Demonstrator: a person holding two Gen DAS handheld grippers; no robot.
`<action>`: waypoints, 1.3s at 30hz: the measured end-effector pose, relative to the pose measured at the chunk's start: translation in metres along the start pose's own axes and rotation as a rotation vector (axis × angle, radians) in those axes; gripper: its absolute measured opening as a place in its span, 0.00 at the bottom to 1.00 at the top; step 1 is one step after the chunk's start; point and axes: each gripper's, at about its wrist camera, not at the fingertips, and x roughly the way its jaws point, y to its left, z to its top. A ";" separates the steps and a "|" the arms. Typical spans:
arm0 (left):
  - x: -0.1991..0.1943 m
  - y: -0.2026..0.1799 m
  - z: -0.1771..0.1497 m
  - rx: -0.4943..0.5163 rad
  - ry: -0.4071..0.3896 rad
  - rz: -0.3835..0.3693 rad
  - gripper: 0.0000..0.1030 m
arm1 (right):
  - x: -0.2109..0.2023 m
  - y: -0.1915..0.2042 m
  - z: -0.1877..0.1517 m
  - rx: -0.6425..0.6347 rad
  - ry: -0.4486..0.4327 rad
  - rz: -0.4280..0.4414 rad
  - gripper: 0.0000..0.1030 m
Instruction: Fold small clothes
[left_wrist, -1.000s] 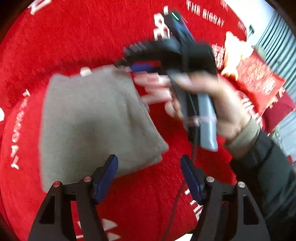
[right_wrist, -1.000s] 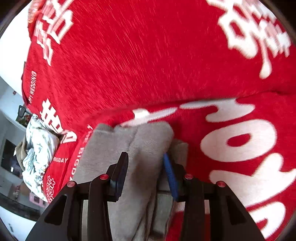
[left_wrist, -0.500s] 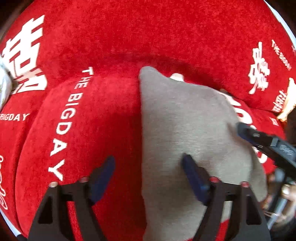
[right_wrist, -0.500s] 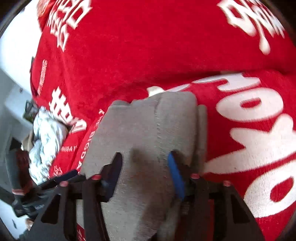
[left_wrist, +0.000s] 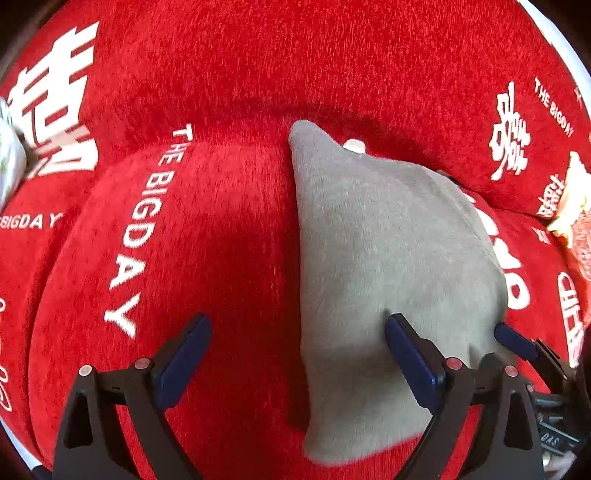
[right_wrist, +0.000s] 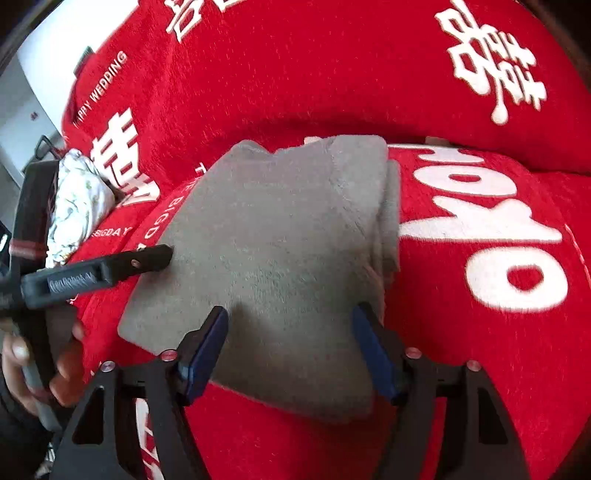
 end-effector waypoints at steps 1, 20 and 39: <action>-0.005 0.003 -0.001 0.005 -0.014 0.005 0.93 | -0.008 0.000 -0.002 0.007 -0.005 -0.006 0.71; 0.011 -0.035 0.035 0.147 -0.001 0.032 0.93 | 0.003 -0.046 0.061 0.234 -0.031 -0.097 0.86; 0.068 -0.028 0.056 0.078 0.069 -0.128 0.93 | 0.085 -0.055 0.087 0.277 0.077 -0.020 0.87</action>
